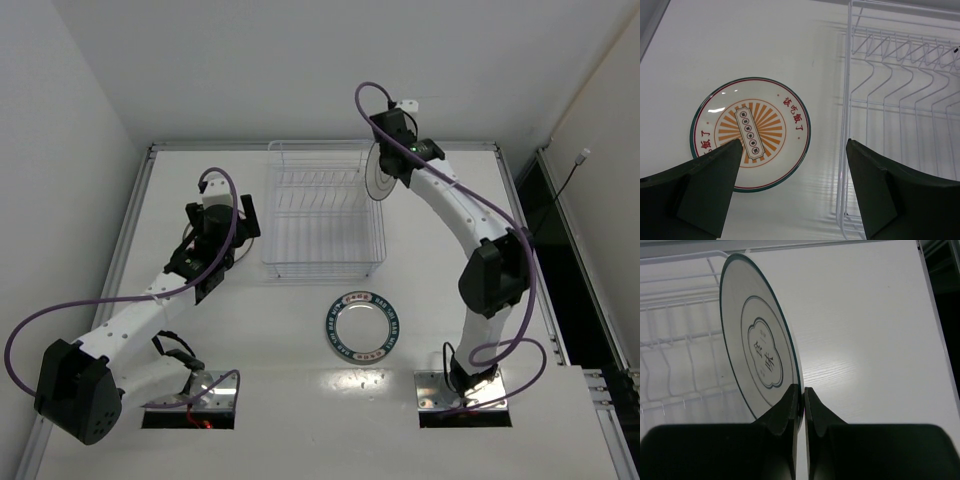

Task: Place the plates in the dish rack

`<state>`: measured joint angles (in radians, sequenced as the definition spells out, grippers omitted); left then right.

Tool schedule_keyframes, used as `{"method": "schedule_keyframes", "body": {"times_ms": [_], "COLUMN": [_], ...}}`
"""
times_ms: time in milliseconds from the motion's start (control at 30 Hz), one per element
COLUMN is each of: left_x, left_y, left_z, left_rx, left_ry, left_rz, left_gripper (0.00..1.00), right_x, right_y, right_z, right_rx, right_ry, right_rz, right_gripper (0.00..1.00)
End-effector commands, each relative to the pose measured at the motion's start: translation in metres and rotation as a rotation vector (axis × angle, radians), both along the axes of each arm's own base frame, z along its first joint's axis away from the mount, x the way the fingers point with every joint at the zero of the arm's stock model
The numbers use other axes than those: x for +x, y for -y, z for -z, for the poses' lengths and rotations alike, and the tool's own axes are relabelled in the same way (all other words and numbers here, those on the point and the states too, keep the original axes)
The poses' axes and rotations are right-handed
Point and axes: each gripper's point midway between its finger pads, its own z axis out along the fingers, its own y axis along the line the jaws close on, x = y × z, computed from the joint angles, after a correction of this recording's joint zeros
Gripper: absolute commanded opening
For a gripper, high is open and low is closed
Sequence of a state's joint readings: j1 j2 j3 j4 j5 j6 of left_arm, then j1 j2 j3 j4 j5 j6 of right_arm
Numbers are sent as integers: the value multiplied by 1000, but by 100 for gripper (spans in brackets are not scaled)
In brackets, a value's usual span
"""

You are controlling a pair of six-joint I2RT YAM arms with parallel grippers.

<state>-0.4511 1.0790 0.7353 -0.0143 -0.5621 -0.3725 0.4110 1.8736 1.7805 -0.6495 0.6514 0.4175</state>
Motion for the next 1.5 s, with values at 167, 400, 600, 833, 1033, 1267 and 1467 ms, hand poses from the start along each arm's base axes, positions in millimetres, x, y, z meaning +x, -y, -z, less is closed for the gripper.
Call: {"method": "schedule_keyframes", "body": {"times_ms": [167, 400, 600, 833, 1033, 1267, 1467], "left_x": [2, 3, 3, 4, 2, 2, 1], "left_y": [6, 6, 4, 4, 2, 0, 4], "left_z": [-19, -16, -17, -14, -13, -13, -13], "left_rx": [-26, -22, -10, -6, -4, -1, -1], "left_ry": [56, 47, 47, 39, 40, 42, 42], "left_rz": [17, 17, 11, 11, 2, -7, 2], "left_gripper": [83, 83, 83, 83, 83, 83, 83], "right_x": [9, 18, -9, -127, -251, -334, -358], "right_y": [-15, -40, -39, -32, -45, -39, -52], "right_z": [4, 24, 8, -13, 64, 168, 232], "right_rx": [-18, -61, -55, 233, 664, 948, 1205], "right_ry": [37, -64, -60, -67, -183, -322, -366], "right_rz": [-6, -58, -93, -209, -282, -153, -57], "right_gripper": [0, 0, 55, 60, 70, 72, 72]}}
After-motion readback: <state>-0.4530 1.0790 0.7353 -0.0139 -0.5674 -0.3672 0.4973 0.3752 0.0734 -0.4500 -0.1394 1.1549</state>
